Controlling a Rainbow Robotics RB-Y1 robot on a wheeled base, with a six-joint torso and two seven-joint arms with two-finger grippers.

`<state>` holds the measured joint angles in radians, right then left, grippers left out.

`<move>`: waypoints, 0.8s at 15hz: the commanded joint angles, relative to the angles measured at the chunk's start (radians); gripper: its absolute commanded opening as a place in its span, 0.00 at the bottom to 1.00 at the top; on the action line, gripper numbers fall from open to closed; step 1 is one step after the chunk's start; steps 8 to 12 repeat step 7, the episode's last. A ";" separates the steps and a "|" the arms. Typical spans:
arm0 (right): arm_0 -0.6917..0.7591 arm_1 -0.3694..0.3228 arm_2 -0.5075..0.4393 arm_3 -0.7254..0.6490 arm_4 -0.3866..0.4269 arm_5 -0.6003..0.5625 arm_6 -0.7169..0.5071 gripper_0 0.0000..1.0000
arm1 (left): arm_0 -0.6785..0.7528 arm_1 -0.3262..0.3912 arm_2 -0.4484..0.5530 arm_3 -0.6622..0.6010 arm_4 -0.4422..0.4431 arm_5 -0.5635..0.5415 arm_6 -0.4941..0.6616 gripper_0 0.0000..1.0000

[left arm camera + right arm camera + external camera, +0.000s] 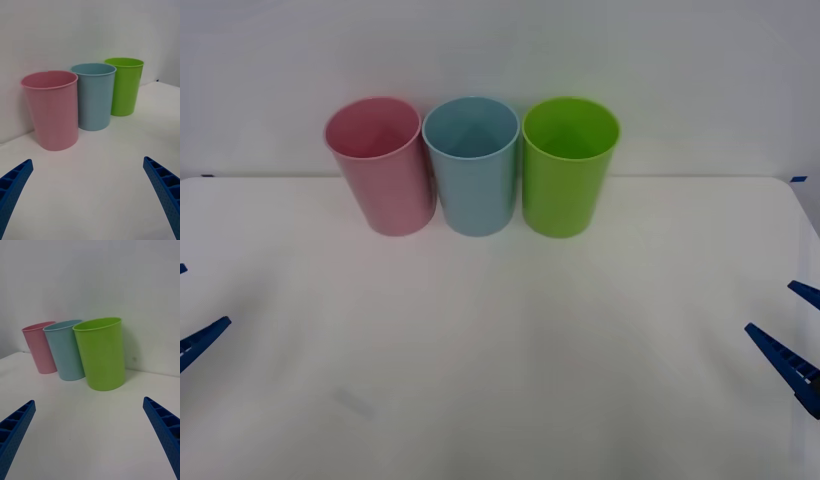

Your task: Grasp the object on the table and drop it into the matching bin: aluminum can to the light blue bin, PET bottle to the pink bin.

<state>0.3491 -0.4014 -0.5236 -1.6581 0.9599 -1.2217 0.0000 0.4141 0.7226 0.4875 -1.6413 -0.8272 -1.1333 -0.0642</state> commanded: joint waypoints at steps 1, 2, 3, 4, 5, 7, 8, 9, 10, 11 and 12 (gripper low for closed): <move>0.000 0.000 0.000 0.000 0.000 0.000 0.000 1.00 | 0.029 0.000 0.002 0.001 0.019 0.000 -0.003 1.00; 0.000 0.000 0.000 0.000 0.000 0.000 0.000 1.00 | 0.041 0.000 0.003 0.001 0.026 0.000 0.000 1.00; 0.000 0.000 0.000 0.000 0.000 0.000 0.000 1.00 | 0.048 0.000 0.005 0.000 0.030 0.000 0.001 1.00; 0.000 0.000 0.000 0.000 0.000 0.000 0.000 1.00 | 0.051 0.000 0.003 0.000 0.028 0.001 0.001 1.00; 0.000 0.000 0.000 0.000 0.000 0.000 0.000 1.00 | 0.051 0.000 0.003 0.000 0.028 0.001 0.001 1.00; 0.000 0.000 0.000 0.000 0.000 0.000 0.000 1.00 | 0.051 0.000 0.003 0.000 0.028 0.001 0.001 1.00; 0.000 0.000 0.000 0.000 0.000 0.000 0.000 1.00 | 0.051 0.000 0.003 0.000 0.028 0.001 0.001 1.00; 0.000 0.000 0.000 0.000 0.000 0.000 0.000 1.00 | 0.051 0.000 0.003 0.000 0.028 0.001 0.001 1.00; 0.000 0.000 0.000 0.000 0.000 0.000 0.000 1.00 | 0.051 0.000 0.003 0.000 0.028 0.001 0.001 1.00; 0.000 0.000 0.000 0.000 0.000 0.000 0.000 1.00 | 0.051 0.000 0.003 0.000 0.028 0.001 0.001 1.00; 0.000 0.000 0.000 0.000 0.000 0.000 0.000 1.00 | 0.051 0.000 0.003 0.000 0.028 0.001 0.001 1.00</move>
